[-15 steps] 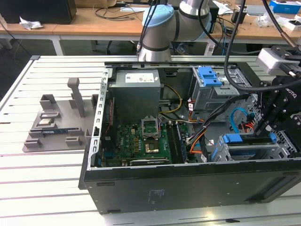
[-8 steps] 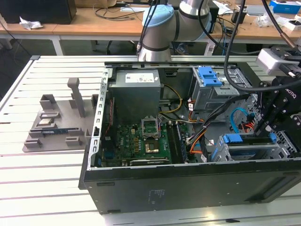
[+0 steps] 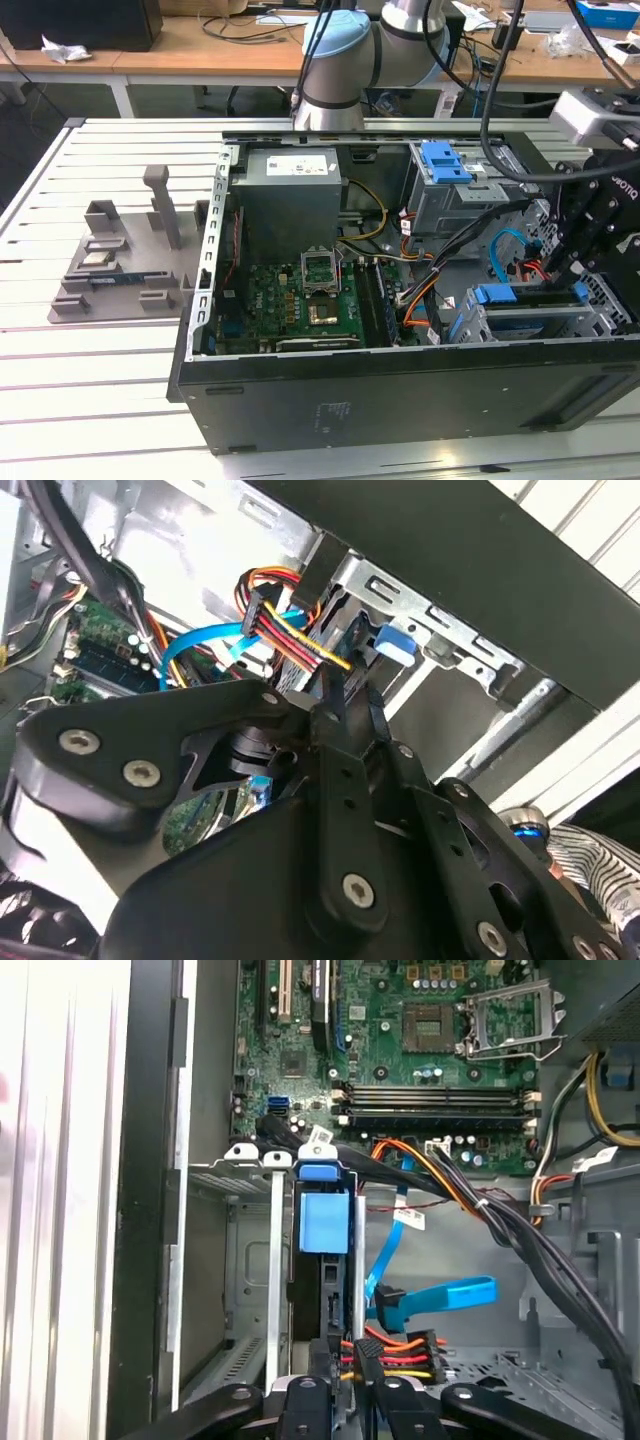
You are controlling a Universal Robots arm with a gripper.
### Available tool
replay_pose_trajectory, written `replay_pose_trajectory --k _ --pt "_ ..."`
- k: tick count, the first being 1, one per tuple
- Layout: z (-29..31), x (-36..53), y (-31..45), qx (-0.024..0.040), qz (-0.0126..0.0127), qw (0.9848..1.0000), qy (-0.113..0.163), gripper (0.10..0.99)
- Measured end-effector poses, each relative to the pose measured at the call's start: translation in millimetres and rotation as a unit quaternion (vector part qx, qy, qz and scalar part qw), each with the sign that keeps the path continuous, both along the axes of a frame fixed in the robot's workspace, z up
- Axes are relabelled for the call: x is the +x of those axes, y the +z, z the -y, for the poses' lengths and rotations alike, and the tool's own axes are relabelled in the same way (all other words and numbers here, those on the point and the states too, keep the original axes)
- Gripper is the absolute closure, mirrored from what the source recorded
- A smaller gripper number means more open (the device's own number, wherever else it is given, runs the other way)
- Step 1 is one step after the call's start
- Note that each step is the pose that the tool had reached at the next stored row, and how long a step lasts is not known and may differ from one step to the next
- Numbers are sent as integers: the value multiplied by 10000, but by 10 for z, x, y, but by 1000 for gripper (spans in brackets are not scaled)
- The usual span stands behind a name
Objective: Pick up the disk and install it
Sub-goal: 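Insert the first disk wire, then insert the second disk wire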
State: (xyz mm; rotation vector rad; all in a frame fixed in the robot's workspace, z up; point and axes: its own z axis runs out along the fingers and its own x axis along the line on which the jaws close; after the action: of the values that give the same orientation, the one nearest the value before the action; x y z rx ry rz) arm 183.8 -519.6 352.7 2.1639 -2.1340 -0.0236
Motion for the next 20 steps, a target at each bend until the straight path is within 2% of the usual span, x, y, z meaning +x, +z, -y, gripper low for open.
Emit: replay_pose_trajectory --k 1,3,7,16,17,18,20 --pt "-19 0 49 -1 0 10000 0 859" --pt "-40 0 103 -1 0 10000 0 980" --pt "-67 0 178 -1 0 10000 0 980" --pt "-67 -1 182 -1 0 10000 0 980" --pt "-67 -2 182 -1 0 10000 0 851" --pt "-67 -2 182 -1 0 10000 0 792" --pt "-67 -2 182 -1 0 10000 0 792"
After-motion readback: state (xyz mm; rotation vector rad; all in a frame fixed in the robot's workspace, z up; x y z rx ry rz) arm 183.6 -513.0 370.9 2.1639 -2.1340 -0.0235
